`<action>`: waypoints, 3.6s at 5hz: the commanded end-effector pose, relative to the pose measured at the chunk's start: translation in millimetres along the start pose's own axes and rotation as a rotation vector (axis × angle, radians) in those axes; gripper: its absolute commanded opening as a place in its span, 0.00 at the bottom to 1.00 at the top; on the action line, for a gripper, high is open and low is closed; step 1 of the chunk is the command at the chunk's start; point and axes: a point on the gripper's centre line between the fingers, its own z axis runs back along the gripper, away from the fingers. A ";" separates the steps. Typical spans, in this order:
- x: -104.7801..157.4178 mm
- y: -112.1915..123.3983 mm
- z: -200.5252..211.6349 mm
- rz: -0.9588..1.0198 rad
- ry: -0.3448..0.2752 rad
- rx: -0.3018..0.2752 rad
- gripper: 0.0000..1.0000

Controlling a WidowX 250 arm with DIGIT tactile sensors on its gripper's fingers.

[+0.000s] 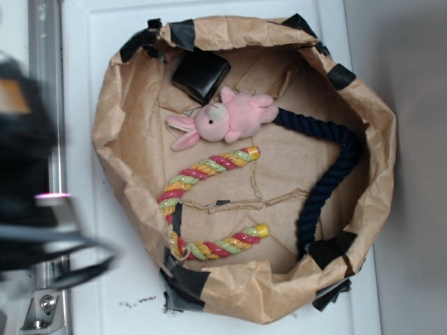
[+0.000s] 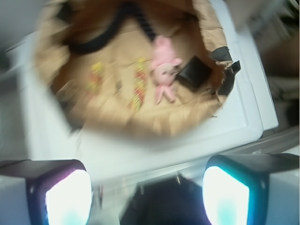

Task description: Grab the multicolored rope.

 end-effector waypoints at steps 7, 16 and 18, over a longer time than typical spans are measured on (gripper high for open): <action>24.8 -62.0 -148.5 0.241 0.105 -0.267 1.00; 103.5 25.1 -94.1 0.354 -0.108 -0.112 0.00; 74.3 7.7 -132.6 0.418 -0.015 -0.147 1.00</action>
